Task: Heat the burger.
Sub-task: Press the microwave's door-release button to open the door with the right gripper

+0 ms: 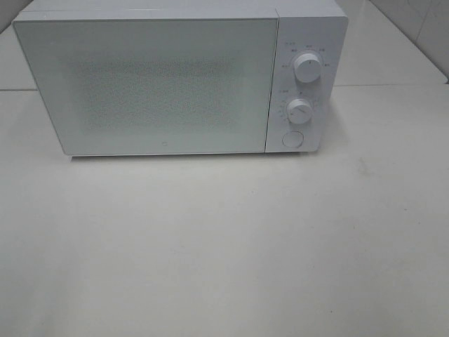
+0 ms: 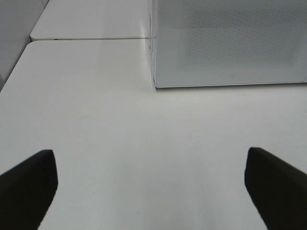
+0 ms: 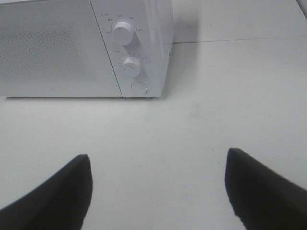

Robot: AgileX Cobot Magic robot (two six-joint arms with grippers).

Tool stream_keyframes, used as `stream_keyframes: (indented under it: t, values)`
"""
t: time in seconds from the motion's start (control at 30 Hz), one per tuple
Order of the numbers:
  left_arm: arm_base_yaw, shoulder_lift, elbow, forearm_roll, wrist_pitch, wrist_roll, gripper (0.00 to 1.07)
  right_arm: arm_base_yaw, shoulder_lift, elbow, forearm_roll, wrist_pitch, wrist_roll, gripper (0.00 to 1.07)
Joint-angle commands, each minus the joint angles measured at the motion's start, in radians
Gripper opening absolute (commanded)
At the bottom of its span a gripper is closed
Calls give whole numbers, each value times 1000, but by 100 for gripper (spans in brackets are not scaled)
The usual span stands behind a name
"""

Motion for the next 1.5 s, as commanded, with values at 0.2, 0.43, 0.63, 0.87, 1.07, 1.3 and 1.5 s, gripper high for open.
stream_keyframes:
  t: [0.2,0.43,0.63,0.87,1.07,1.3,1.5]
  values:
    - [3,-21,5,-7,0,4,98,-8,220,-3,-5,-197,-13,75]
    - [3,-21,5,-7,0,4,98,-8,371,-3,-5,-289,-13,75]
    - [3,-21,5,-7,0,4,98,-8,526,-3,-8,-395,-9,75]
    - [3,-21,5,-7,0,4,98,-8,643,-3,-8,-557,-6,75]
    - [3,-21,5,-7,0,4,98,-8,765,-3,-8,-705,-6,75]
    - [3,-21,5,-7,0,4,98,-8,909,-3,-28,-897,-6,75]
    - [3,-21,5,-7,0,4,98,-8,992,-3,-43,-1012,-6,75]
